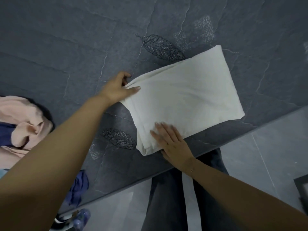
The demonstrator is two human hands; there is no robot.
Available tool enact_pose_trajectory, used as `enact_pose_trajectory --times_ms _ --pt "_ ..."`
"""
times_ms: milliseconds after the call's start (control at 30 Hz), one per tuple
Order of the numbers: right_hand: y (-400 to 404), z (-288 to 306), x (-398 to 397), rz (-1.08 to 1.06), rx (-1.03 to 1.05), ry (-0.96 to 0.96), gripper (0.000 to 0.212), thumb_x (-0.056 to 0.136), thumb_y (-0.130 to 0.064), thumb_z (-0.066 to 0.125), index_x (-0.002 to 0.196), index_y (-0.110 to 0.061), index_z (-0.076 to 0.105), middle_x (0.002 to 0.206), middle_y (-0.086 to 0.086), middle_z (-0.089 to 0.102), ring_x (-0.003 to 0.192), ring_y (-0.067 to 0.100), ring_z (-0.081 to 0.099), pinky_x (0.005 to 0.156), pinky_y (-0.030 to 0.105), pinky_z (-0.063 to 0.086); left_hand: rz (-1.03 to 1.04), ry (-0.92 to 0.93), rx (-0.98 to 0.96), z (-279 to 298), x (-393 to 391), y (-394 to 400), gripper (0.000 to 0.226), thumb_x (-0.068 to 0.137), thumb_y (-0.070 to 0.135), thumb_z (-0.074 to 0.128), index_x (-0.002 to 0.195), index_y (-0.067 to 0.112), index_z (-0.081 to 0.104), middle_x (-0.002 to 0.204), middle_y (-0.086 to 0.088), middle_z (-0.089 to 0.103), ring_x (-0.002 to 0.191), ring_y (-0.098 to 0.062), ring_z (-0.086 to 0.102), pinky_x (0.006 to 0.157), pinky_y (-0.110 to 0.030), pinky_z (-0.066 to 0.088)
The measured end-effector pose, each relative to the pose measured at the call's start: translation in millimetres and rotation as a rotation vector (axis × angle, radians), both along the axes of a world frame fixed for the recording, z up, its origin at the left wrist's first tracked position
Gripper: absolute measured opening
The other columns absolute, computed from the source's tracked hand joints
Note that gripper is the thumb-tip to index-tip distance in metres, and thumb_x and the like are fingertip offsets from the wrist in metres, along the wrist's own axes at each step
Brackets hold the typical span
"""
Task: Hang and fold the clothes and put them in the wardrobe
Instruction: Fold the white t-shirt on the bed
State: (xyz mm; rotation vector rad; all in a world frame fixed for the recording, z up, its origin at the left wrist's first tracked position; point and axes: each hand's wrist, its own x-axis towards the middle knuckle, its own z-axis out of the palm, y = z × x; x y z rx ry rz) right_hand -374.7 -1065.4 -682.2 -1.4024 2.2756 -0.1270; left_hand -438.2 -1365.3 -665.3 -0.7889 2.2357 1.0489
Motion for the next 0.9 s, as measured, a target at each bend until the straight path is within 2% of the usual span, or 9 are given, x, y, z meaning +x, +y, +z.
enact_pose_trajectory --times_ms 133,233,300,367,500,600,700,800,900 --pt "-16 -8 -12 -0.123 -0.21 -0.04 0.056 0.076 -0.014 0.076 0.13 -0.012 0.062 0.144 0.009 0.051 0.133 0.032 0.048 0.107 0.055 0.039 -0.041 0.01 -0.092 -11 3 4 0.027 0.085 0.043 0.07 0.093 0.019 0.059 0.101 -0.001 0.054 0.111 -0.024 0.044 0.094 -0.033 0.039" --pt "-22 18 -17 -0.452 -0.388 -0.338 0.025 0.086 -0.003 0.068 0.111 -0.003 0.07 0.113 0.012 0.07 0.104 0.03 0.067 0.099 0.043 0.047 0.123 0.025 0.072 5 5 11 0.021 0.087 0.03 0.071 0.084 0.019 0.054 0.086 0.002 0.053 0.087 -0.015 0.049 0.066 -0.015 0.041" --pt "-18 47 -27 -0.695 -0.394 -0.598 0.012 0.096 -0.01 0.057 0.099 -0.006 0.068 0.083 0.005 0.069 0.076 0.015 0.063 0.072 0.031 0.05 0.233 -0.003 0.196 27 6 18 0.022 0.087 0.02 0.071 0.081 0.02 0.05 0.081 0.002 0.054 0.072 -0.012 0.05 0.052 -0.016 0.041" --pt "-5 79 -43 -0.901 -0.418 -0.769 0.025 0.099 -0.02 0.053 0.079 -0.006 0.058 0.064 -0.002 0.051 0.059 0.006 0.045 0.055 0.026 0.035 0.426 0.027 0.379 58 9 29 0.02 0.088 0.011 0.068 0.086 0.022 0.052 0.084 0.0 0.058 0.068 -0.013 0.054 0.048 -0.017 0.043" --pt "29 156 -85 -1.228 -0.583 -0.97 0.046 0.095 -0.035 0.057 0.074 0.006 0.053 0.071 0.008 0.054 0.065 0.02 0.049 0.061 0.031 0.039 0.648 0.107 0.771 127 18 55 0.032 0.093 0.002 0.056 0.105 0.031 0.064 0.093 0.0 0.071 0.065 -0.011 0.066 0.047 -0.02 0.051" --pt "47 213 -109 -1.359 -0.631 -1.103 0.033 0.085 -0.041 0.061 0.082 -0.013 0.078 0.09 0.008 0.075 0.076 0.02 0.072 0.063 0.024 0.055 0.653 0.093 0.866 182 21 64 0.03 0.089 0.004 0.052 0.082 0.017 0.078 0.09 -0.003 0.074 0.071 -0.011 0.068 0.059 -0.019 0.055" --pt "60 252 -129 -1.366 -0.652 -1.251 0.027 0.083 -0.036 0.062 0.086 -0.017 0.081 0.096 0.009 0.076 0.084 0.02 0.074 0.061 0.025 0.057 0.827 0.108 1.056 227 15 66 0.027 0.073 0.011 0.052 0.068 0.005 0.077 0.077 -0.008 0.073 0.067 -0.013 0.07 0.059 -0.022 0.057" --pt "62 245 -164 -1.434 -0.665 -1.244 0.028 0.084 -0.035 0.066 0.089 -0.01 0.079 0.098 0.01 0.076 0.088 0.023 0.073 0.063 0.029 0.059 1.034 0.098 1.198 230 -11 65 0.04 0.072 0.009 0.05 0.103 -0.009 0.068 0.099 -0.022 0.072 0.085 -0.027 0.074 0.062 -0.027 0.059" --pt "50 192 -208 -1.527 -0.673 -1.125 0.025 0.096 -0.028 0.058 0.094 -0.008 0.073 0.092 0.006 0.076 0.084 0.017 0.073 0.066 0.025 0.057 1.152 0.064 1.228 193 -44 70 0.044 0.083 0.012 0.05 0.125 -0.002 0.052 0.118 -0.026 0.066 0.105 -0.033 0.068 0.078 -0.036 0.06"
